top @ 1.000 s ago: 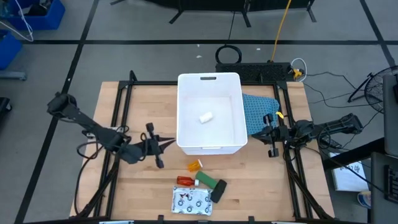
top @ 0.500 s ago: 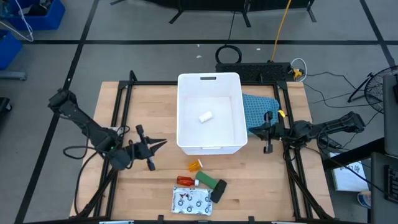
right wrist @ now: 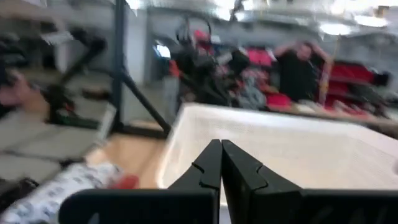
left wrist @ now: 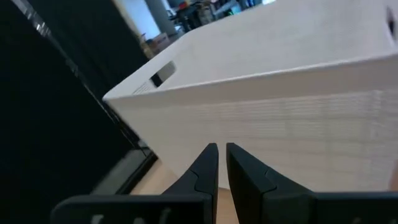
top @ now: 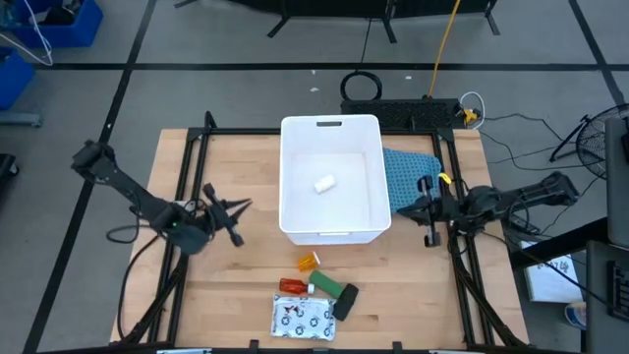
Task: Pick & place medical supplies in basket/bin
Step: Adjust the white bin on the table
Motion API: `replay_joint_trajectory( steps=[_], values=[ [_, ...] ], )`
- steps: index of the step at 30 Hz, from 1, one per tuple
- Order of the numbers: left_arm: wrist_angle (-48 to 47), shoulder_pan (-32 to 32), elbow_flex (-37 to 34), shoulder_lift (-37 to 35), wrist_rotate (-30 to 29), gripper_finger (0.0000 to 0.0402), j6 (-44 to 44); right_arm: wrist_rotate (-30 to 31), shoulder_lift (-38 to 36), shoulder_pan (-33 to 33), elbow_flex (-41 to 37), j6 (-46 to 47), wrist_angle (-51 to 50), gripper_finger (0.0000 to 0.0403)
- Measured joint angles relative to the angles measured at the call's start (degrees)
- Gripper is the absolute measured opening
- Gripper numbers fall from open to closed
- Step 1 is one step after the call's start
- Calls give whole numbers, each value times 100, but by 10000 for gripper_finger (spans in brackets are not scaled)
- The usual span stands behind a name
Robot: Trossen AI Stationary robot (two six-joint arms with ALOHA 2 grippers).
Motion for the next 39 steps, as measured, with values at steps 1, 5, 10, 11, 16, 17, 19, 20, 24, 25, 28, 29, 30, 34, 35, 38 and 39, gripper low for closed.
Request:
replay_joint_trajectory(
  steps=[1,5,10,11,16,17,19,20,24,25,28,29,30,34,35,38,39],
  values=[
    [26,53,-115,-197,9,35,-63,229,88,36,194,-17,-287,0],
    [42,311,-564,-859,216,35,-339,1288,424,171,1309,462,-2106,0],
    [64,693,-932,-1288,762,35,-656,1871,1044,188,2377,1986,-4430,0],
    [64,756,-968,-1313,885,35,-694,1869,1160,188,2461,2254,-4706,0],
    [130,909,-989,-1301,1251,35,-728,1555,1695,183,2402,3091,-5193,0],
    [188,909,-989,-1303,1248,35,-731,1449,1810,183,2323,3090,-5073,0],
    [284,909,-989,-1303,1257,35,-738,1210,2037,188,2178,2992,-4627,0],
    [311,909,-989,-1303,1286,35,-741,1088,2149,188,2119,2919,-4397,0],
    [330,909,-989,-1303,1406,35,-699,906,2571,188,1978,2725,-3950,0],
    [330,909,-989,-1303,1405,35,-699,909,2657,187,1965,2708,-3969,0],
    [326,909,-989,-1303,1405,35,-620,905,2833,185,1965,2639,-3899,0],
    [328,909,-989,-1303,1405,35,-557,897,2873,185,1965,2556,-3862,0],
    [328,909,-989,-1303,1405,35,-498,848,2906,185,1965,2463,-3812,0],
    [355,909,-989,-1303,1355,35,-395,580,2953,186,1967,2111,-3515,0],
    [352,909,-989,-1303,1355,35,-394,546,2953,188,1967,2085,-3494,0],
    [331,909,-989,-1303,1353,35,-393,483,2962,185,1967,2036,-3488,0],
    [328,909,-989,-1303,1350,35,-393,510,2964,185,1967,2028,-3488,0]
  ],
)
